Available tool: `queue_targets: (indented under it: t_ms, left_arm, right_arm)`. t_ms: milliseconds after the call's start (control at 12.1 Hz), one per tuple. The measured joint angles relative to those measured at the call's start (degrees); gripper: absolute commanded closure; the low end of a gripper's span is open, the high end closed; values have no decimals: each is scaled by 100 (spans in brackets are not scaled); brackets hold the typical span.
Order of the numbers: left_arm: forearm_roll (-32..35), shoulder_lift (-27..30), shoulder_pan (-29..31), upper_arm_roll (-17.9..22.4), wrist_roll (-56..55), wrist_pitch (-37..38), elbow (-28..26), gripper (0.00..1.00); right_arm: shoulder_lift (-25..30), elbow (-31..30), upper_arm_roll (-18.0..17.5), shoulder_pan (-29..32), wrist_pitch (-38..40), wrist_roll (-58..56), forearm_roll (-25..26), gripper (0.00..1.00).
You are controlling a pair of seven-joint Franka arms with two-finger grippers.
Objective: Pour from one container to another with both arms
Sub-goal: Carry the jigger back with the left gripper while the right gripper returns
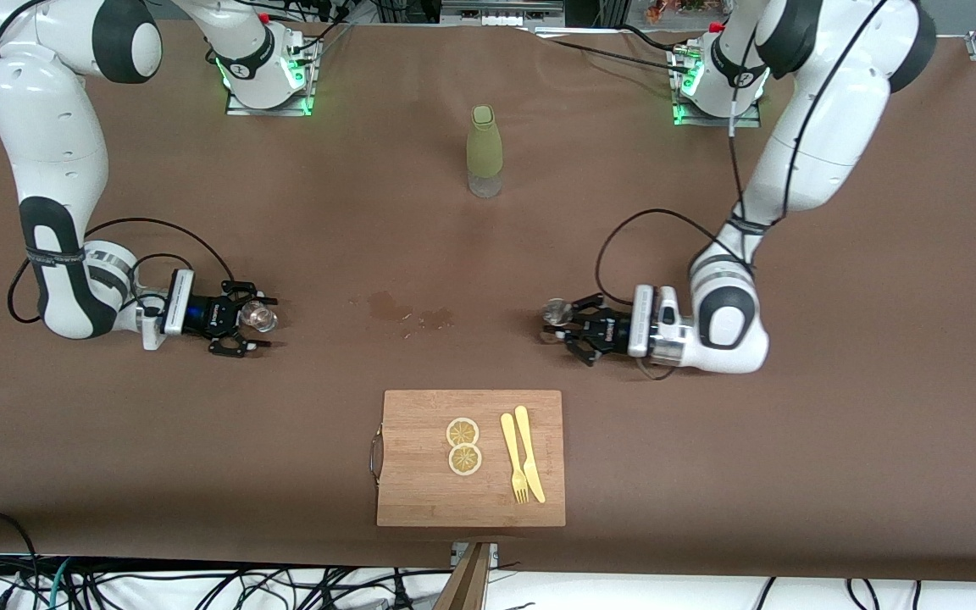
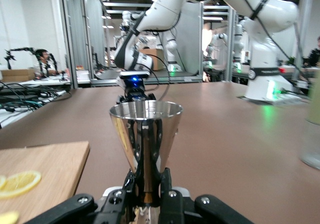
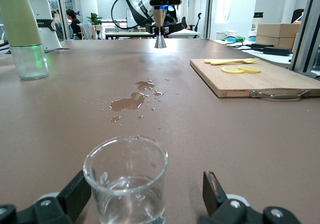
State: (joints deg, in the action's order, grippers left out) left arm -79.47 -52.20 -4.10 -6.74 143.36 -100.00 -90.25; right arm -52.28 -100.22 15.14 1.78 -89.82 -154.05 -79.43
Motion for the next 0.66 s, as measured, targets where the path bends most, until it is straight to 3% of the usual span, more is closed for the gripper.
queue_targets:
  t_ms: [247, 494, 659]
  left_arm:
    - [715, 173, 534, 501, 54, 879, -55, 100]
    - [800, 188, 982, 1281, 500, 1773, -238, 100]
    - [975, 190, 1139, 1824, 807, 2207, -288, 100]
  right_arm:
    - [8, 1, 47, 7, 0, 0, 0, 1]
    - [103, -12, 151, 15, -33, 9, 57, 1]
    - [407, -149, 209, 61, -244, 167, 415, 1]
